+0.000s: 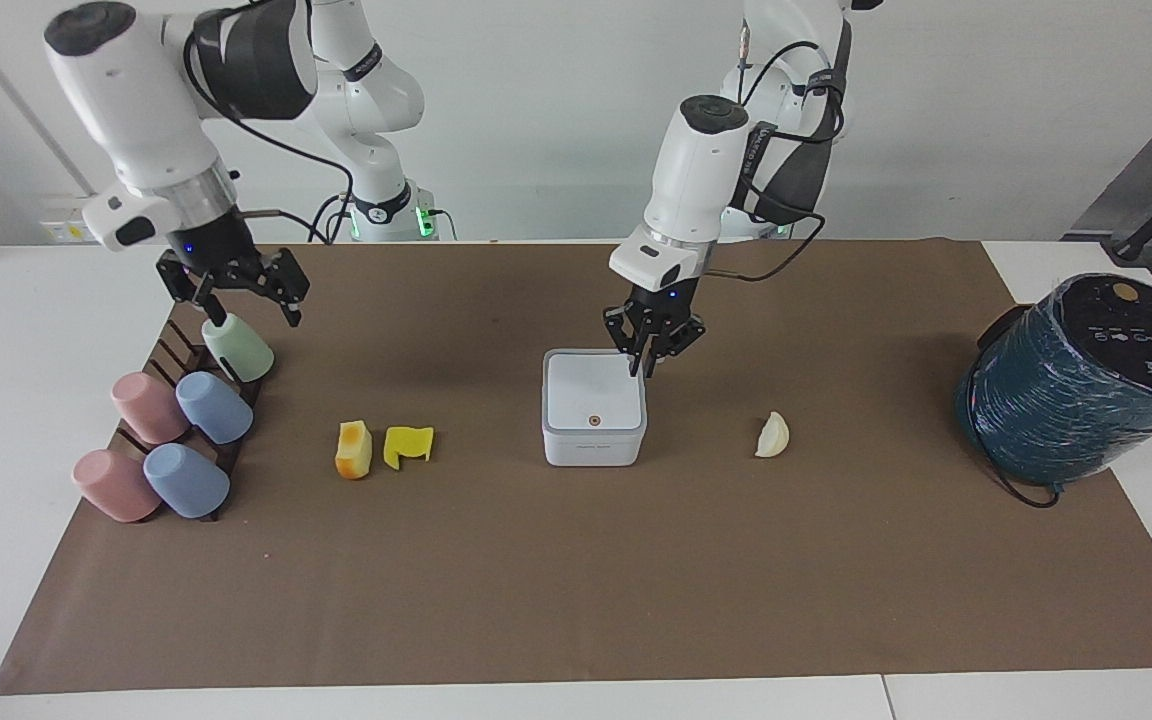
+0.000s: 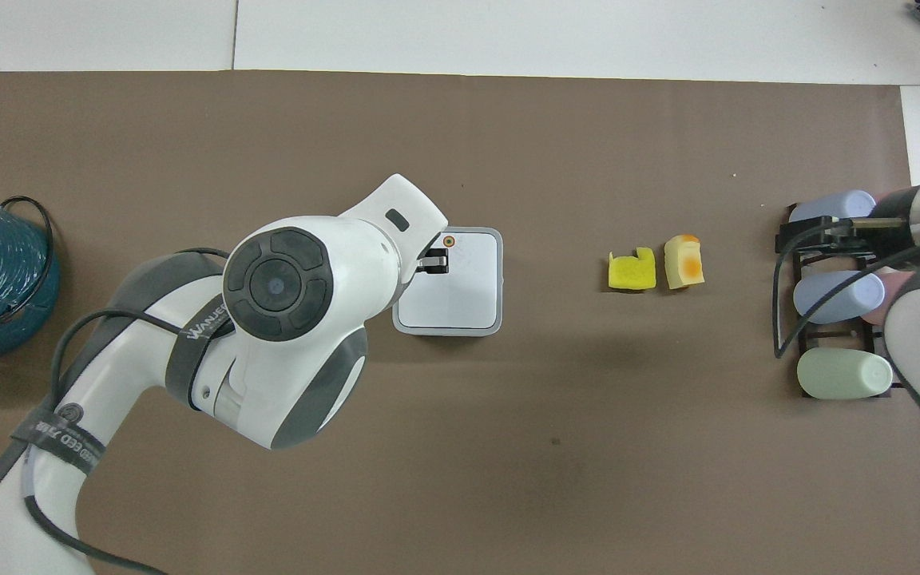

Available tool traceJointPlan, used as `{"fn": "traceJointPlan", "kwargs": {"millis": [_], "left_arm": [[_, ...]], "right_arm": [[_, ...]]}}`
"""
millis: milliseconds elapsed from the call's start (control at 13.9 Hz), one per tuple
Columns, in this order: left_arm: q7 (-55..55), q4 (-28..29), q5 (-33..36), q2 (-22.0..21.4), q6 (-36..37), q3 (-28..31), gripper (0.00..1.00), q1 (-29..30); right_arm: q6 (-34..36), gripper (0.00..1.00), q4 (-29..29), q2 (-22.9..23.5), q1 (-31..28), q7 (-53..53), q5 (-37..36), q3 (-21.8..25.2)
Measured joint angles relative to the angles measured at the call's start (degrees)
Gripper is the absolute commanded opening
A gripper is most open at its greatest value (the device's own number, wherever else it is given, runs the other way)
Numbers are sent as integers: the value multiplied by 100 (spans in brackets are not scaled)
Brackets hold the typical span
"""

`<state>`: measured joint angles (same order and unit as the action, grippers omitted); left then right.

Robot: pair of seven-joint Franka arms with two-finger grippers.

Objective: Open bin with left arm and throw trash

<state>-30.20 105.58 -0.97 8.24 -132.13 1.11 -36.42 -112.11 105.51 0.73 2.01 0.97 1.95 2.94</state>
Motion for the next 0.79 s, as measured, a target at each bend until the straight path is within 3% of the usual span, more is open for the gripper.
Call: {"fn": "traceJointPlan", "kwargs": {"millis": [287, 431, 575, 647, 719, 790], "left_arm": [[-4, 59, -13, 373, -884, 4, 0, -184], [-4, 56, -14, 767, -1561, 35, 0, -182], [-3, 40, -22, 972, -1788, 57, 0, -172], [-3, 40, -22, 956, -1738, 56, 0, -174], [-3, 33, -22, 946, -1689, 56, 0, -177], [-3, 11, -22, 935, -1621, 56, 0, -177]], "right_arm": [[-1036, 100, 98, 995, 90, -413, 16, -14], [-1482, 100, 172, 1348, 253, -473, 16, -20], [-1843, 97, 288, 1591, 443, -477, 17, -23], [-2002, 90, 365, 1678, 513, -489, 17, -24], [-2166, 74, 457, 1732, 555, -530, 17, -25], [-2341, 48, 554, 1772, 574, -616, 17, -25]]}}
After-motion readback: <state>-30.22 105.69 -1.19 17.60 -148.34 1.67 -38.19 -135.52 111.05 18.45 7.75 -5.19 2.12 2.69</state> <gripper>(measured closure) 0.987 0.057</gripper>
